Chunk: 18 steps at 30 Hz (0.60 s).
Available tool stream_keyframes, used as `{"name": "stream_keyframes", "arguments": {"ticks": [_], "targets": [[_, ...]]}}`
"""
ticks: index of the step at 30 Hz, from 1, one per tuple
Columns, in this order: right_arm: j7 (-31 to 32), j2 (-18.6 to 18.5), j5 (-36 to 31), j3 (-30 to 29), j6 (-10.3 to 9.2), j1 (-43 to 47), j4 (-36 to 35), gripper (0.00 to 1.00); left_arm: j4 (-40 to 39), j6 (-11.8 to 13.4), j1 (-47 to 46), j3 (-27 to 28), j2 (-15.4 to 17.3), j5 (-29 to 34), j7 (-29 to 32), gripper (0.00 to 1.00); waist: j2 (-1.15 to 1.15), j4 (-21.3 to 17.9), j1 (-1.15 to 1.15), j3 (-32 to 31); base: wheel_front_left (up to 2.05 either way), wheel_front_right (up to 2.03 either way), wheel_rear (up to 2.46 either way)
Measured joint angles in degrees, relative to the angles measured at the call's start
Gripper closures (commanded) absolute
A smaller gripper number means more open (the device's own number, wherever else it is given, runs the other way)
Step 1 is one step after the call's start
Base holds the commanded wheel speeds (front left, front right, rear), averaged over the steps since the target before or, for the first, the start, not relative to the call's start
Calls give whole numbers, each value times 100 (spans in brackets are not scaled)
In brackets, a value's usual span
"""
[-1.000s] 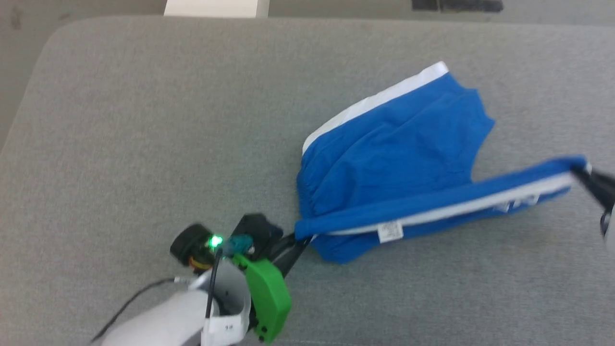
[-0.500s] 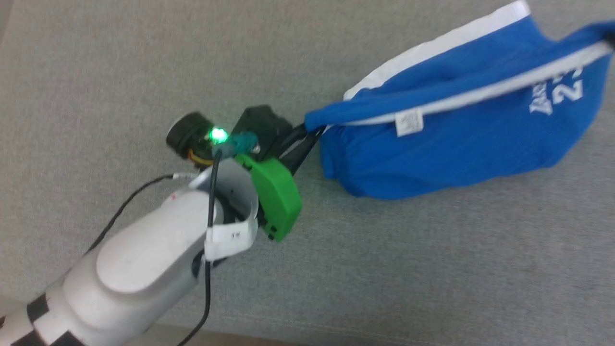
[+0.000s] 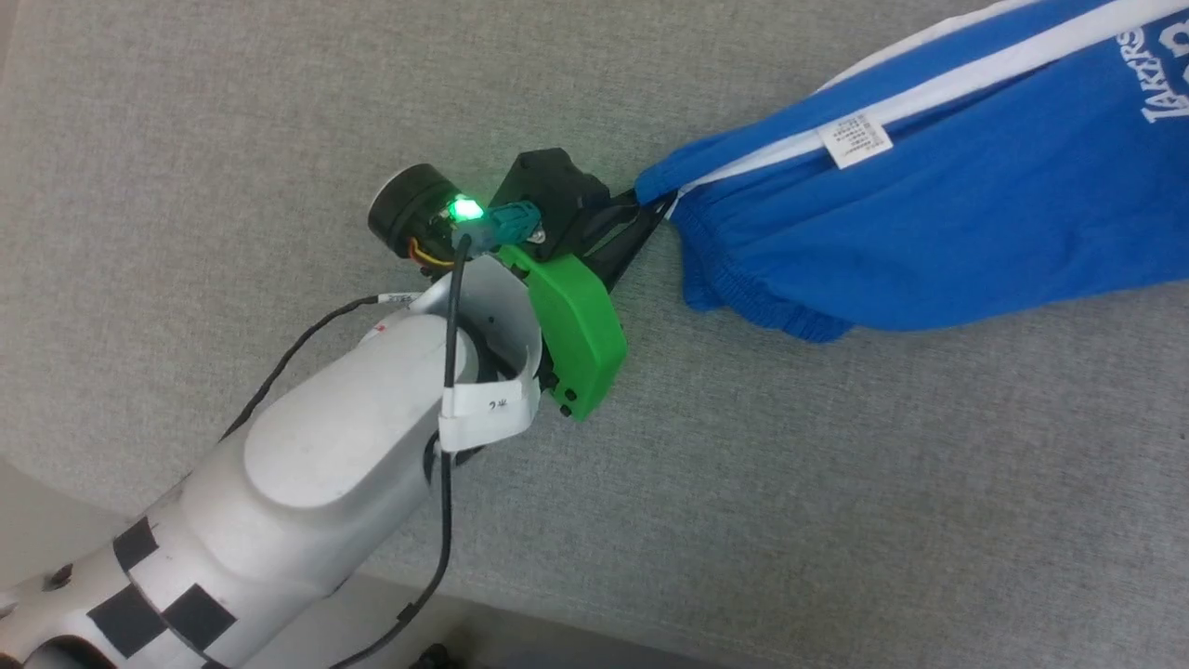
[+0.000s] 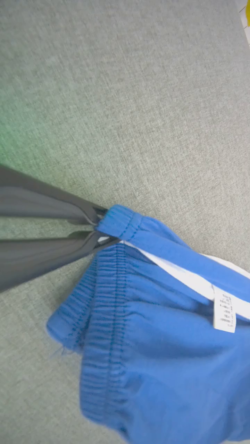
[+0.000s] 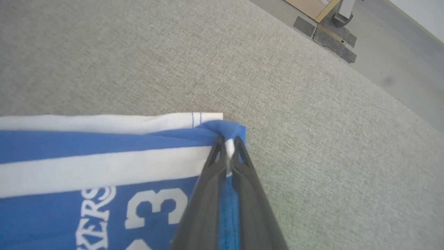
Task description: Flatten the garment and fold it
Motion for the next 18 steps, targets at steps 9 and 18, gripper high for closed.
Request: {"name": "stream_keyframes", "arguments": {"ticks": [9,18], "targets": [[-940,186,77,225,-1,-35,590,0,392,64,35,14,-78,-1,-213,0,0,-22,0,-224,0,0,0],[-2913,118,776,648,-1,889,414,0,682,630,786,590,210,-420,-856,0,0,-176,-1,-1223,0,0,0]]}}
